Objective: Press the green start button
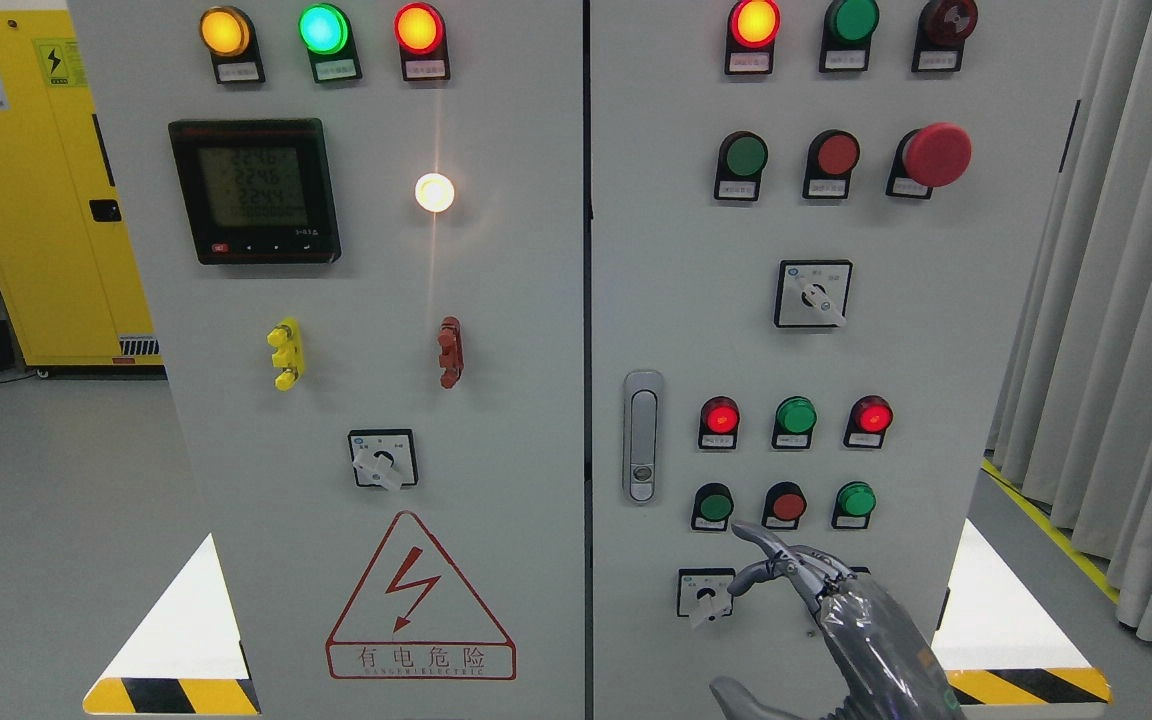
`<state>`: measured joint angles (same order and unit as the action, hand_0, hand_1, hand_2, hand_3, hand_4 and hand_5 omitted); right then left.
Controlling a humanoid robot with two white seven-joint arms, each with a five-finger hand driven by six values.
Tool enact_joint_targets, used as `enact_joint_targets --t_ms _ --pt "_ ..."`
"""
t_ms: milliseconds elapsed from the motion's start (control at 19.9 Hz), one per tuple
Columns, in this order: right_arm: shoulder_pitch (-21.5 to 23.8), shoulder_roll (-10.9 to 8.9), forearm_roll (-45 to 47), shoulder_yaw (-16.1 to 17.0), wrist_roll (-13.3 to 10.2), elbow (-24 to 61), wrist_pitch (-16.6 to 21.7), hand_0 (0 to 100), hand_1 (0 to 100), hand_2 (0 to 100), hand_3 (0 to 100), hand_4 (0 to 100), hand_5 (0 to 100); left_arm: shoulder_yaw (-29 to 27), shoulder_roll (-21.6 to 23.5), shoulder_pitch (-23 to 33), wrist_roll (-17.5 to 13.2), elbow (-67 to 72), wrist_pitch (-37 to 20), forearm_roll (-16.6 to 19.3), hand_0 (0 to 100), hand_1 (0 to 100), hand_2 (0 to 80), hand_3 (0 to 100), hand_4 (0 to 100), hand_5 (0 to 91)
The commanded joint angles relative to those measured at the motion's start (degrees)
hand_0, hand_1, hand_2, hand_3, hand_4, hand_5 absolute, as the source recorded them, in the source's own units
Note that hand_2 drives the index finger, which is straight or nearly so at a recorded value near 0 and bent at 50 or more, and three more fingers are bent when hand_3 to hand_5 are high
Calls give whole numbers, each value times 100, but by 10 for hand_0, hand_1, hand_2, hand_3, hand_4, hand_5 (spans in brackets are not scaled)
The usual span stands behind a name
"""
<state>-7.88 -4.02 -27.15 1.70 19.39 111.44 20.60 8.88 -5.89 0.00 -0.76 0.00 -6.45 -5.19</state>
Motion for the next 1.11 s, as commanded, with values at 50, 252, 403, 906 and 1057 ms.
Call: enact_joint_targets --t_ms 50,252,403,906,1057 --pt "462 24 1763 -143 100 369 -82 208 498 0 46 112 0 0 0 35 -3 -167 -14 1 120 556 0 0 0 0" --pt "708 15 2844 -196 100 440 -565 221 504 0 0 79 0 0 0 35 -3 -167 -14 1 120 556 0 0 0 0" --pt "735 6 3171 -170 100 440 -776 226 511 0 0 76 0 0 0 35 -3 -167 -14 1 120 556 0 0 0 0" --pt "884 15 3180 -196 100 431 -742 234 521 0 3 89 0 0 0 35 -3 -167 -14 1 120 556 0 0 0 0" --pt "937 15 3180 -214 100 431 -742 236 523 0 8 98 0 0 0 35 -3 -167 -14 1 120 556 0 0 0 0"
